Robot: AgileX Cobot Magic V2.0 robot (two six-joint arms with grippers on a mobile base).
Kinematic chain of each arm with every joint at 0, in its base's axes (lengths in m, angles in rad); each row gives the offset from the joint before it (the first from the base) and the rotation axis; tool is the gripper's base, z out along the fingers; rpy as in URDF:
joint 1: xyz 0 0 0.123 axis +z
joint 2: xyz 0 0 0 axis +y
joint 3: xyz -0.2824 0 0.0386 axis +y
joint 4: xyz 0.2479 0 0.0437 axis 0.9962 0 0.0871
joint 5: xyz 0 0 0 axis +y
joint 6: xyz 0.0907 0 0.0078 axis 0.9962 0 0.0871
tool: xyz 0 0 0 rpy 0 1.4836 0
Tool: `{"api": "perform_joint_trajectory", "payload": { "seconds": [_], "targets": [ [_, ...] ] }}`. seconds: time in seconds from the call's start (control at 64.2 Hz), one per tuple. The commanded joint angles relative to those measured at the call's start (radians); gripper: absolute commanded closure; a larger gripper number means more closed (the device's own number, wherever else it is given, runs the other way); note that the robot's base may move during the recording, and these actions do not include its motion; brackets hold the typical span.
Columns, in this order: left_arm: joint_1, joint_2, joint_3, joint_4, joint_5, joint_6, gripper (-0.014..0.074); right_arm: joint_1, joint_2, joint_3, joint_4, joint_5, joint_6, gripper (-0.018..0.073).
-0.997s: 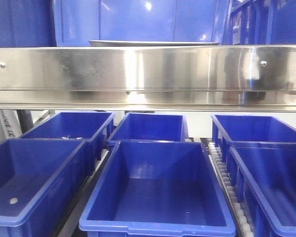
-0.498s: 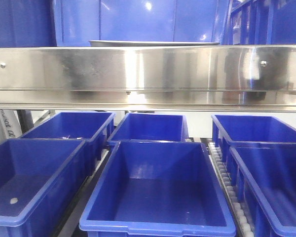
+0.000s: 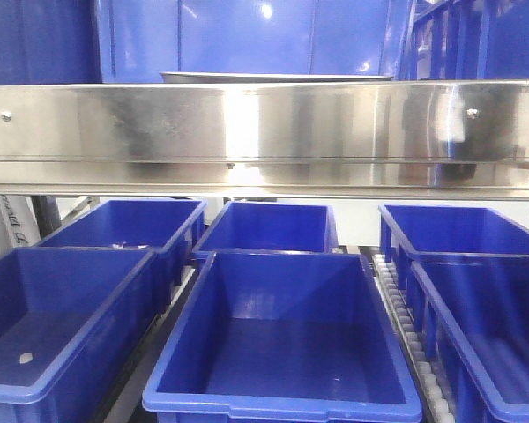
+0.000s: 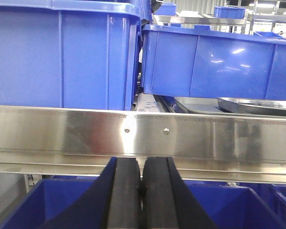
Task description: Stack silver trays without gaps
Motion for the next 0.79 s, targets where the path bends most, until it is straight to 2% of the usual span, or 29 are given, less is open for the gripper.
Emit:
{"api": "perform_joint_trajectory", "payload": {
  "seconds": [0.0,0.779],
  "targets": [
    [-0.006,-0.006,-0.001,-0.009,-0.019,0.019,0.0606,0.003,-0.005,-0.001,-0.010,-0.012,-0.002,0.0637],
    [-0.004,-0.006,-0.001,-0.024,0.013,0.020,0.0606,0.003,-0.005,-0.001,-0.010,-0.012,-0.002,0.0637]
  ]
}}
